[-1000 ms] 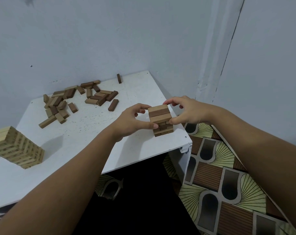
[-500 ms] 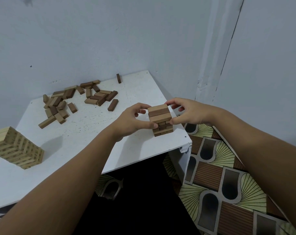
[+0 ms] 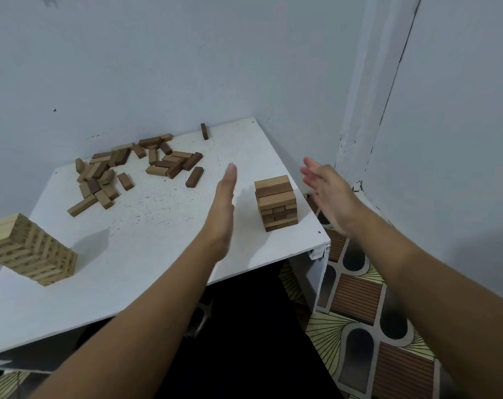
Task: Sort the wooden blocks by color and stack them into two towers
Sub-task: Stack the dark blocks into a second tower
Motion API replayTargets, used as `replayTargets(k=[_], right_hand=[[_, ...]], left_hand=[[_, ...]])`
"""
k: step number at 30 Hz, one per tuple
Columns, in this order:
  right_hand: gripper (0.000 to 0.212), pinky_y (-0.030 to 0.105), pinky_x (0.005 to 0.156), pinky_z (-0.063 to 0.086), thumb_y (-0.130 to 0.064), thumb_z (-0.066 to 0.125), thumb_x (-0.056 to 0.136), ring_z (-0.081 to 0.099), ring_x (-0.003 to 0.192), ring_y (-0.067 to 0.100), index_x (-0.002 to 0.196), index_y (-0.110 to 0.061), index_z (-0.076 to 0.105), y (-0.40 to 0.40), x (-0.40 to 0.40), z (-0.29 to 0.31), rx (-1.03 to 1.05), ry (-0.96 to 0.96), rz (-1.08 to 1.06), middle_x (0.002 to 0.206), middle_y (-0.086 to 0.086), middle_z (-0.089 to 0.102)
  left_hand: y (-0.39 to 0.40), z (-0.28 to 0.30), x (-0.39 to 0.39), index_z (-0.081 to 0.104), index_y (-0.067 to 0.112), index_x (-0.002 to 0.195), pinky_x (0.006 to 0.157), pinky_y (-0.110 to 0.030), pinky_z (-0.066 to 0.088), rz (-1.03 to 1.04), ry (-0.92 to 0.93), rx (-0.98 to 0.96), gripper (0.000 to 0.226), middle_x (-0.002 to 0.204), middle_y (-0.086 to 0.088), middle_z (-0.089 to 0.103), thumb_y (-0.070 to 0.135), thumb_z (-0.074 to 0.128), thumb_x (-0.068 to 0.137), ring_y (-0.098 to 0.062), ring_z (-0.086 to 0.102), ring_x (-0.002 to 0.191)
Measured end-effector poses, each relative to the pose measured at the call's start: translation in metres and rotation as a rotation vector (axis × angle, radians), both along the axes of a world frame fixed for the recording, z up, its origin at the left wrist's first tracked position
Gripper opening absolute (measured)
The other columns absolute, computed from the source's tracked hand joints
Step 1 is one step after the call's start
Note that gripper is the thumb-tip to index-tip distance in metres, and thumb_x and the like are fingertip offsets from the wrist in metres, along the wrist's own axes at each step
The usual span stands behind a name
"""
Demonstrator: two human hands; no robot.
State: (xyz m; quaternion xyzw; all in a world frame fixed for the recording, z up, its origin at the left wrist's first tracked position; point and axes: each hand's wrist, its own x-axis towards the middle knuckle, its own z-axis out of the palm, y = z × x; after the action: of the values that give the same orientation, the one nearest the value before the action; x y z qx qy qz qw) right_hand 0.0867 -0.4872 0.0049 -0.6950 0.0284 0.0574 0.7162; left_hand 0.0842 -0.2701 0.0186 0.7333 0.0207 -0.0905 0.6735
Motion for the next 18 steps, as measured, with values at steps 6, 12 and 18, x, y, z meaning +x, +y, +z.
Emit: replayTargets(k=[6, 12, 18], right_hand=[[0.057, 0.023, 0.114, 0.03, -0.053, 0.029, 0.109, 0.046, 0.13, -0.008, 0.159, -0.025, 0.031, 0.043, -0.011, -0.009, 0.169, -0.005, -0.051, 0.148, -0.022, 0.048], [0.038, 0.002, 0.076, 0.042, -0.047, 0.022, 0.111, 0.06, 0.085, -0.025, 0.116, -0.037, 0.059, 0.053, -0.019, -0.004, 0.208, 0.005, -0.065, 0.088, -0.04, 0.068], [0.034, 0.008, 0.087, 0.038, -0.047, 0.025, 0.111, 0.059, 0.089, -0.026, 0.106, -0.042, 0.058, 0.054, -0.017, -0.007, 0.236, 0.004, -0.068, 0.09, -0.04, 0.068]], left_hand=[[-0.043, -0.014, -0.016, 0.011, 0.032, 0.167, 0.131, -0.042, 0.004, 0.157, 0.068, -0.277, 0.119, 0.173, 0.011, 0.012, 0.1, 0.022, 0.069, -0.007, 0.009, 0.159], [-0.057, -0.016, -0.023, 0.062, 0.027, 0.141, 0.121, -0.041, 0.036, 0.095, -0.009, -0.315, 0.103, 0.135, 0.005, 0.069, 0.097, 0.019, 0.079, -0.01, 0.06, 0.13], [-0.059, -0.019, -0.026, 0.065, 0.029, 0.138, 0.121, -0.046, 0.036, 0.08, -0.034, -0.299, 0.107, 0.134, 0.003, 0.07, 0.103, 0.027, 0.07, -0.014, 0.061, 0.13]])
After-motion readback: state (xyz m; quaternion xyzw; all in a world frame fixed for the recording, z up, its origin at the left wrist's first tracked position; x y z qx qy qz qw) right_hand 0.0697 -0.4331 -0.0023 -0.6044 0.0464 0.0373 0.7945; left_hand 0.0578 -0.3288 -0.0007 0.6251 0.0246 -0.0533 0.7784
